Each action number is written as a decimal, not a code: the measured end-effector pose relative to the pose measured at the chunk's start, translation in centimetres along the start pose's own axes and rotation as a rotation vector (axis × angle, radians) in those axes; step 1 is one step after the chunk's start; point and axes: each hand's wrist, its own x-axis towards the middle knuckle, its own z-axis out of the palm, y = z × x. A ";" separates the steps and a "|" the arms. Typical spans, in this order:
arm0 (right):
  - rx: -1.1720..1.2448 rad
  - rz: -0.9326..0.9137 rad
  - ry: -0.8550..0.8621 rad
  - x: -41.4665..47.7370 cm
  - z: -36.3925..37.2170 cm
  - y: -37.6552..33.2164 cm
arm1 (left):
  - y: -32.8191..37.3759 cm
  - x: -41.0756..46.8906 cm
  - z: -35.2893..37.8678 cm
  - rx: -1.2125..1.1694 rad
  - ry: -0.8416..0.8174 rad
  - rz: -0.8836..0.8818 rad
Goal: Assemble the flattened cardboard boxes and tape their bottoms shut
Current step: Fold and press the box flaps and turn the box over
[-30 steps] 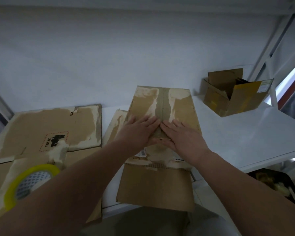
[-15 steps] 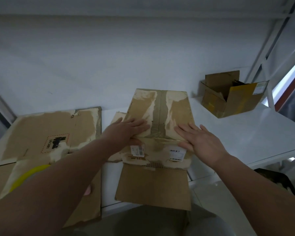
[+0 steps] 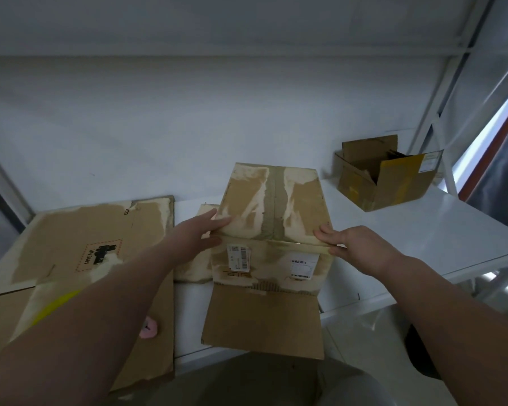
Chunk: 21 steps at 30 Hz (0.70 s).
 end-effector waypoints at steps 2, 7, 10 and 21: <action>0.018 0.028 -0.004 -0.2 0.0 0.4 | 0.5 -0.9 0.8 -0.229 0.089 -0.093; 0.019 0.142 0.046 -1.8 0.4 2.0 | 3.1 -2.8 3.6 -0.487 0.243 -0.589; 0.017 0.294 0.079 -3.1 0.6 2.8 | 3.9 -3.1 4.9 -0.970 0.103 -0.940; 0.420 0.578 0.087 -3.9 0.0 1.4 | 10.8 -0.5 1.5 -1.445 -0.034 -0.585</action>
